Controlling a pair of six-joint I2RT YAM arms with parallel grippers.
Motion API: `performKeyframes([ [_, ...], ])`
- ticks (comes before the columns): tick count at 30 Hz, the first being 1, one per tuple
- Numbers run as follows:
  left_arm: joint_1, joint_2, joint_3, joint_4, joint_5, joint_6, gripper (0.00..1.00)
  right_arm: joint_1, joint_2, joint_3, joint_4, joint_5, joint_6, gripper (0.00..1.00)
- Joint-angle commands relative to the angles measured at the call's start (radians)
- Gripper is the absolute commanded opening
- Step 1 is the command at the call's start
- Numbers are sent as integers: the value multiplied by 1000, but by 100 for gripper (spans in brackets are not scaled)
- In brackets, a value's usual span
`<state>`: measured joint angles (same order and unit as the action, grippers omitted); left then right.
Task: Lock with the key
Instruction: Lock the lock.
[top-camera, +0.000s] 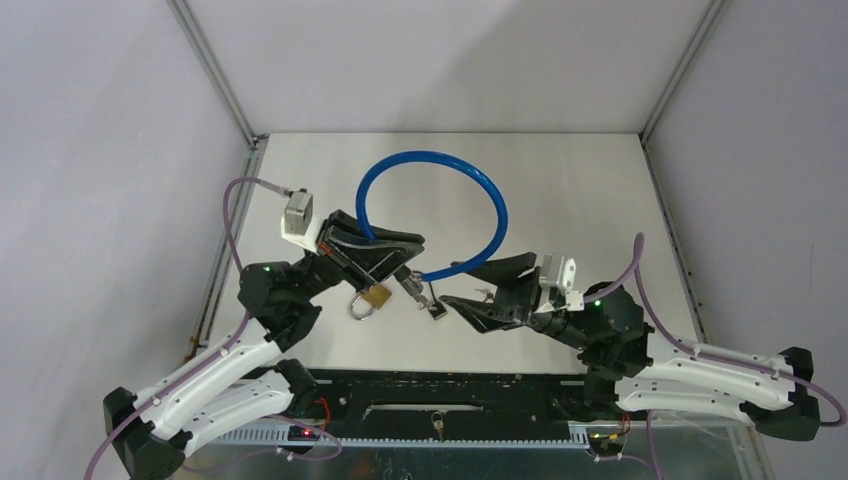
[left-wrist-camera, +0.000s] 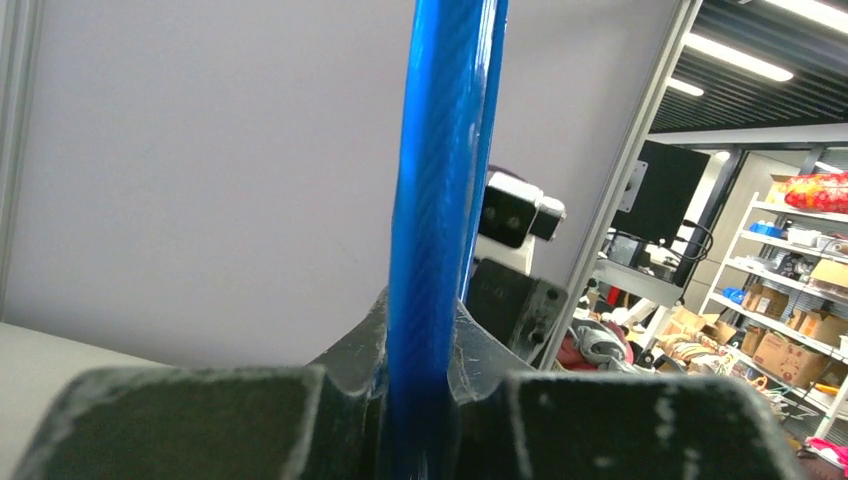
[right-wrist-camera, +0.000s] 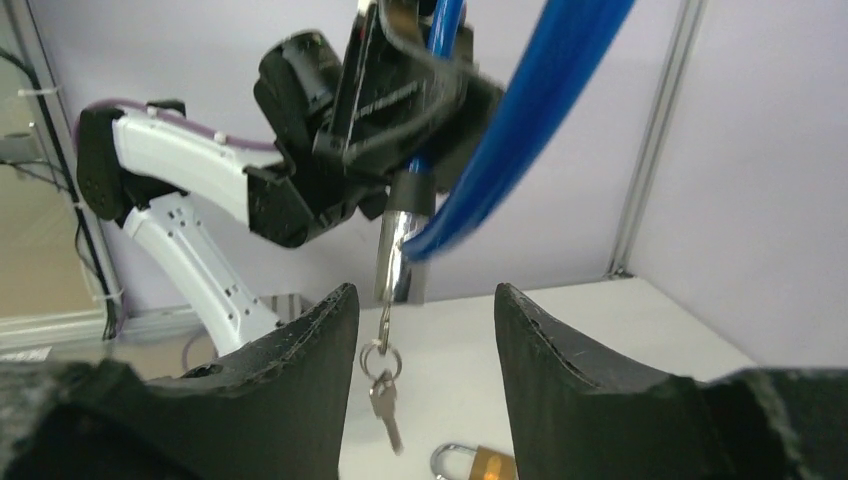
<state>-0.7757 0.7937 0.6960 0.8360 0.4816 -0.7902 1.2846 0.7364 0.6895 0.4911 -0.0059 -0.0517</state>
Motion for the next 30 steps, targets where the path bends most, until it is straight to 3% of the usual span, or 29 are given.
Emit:
performKeyframes([
  [1, 4, -18, 50, 106, -21, -32, 0, -1, 18, -34, 49, -35, 47, 54],
  [19, 4, 8, 45, 161, -15, -61, 0, -2, 137, -36, 161, -48, 107, 36],
  [30, 4, 6, 39, 171, -20, -61, 0, -1, 157, -36, 167, -62, 124, 32],
])
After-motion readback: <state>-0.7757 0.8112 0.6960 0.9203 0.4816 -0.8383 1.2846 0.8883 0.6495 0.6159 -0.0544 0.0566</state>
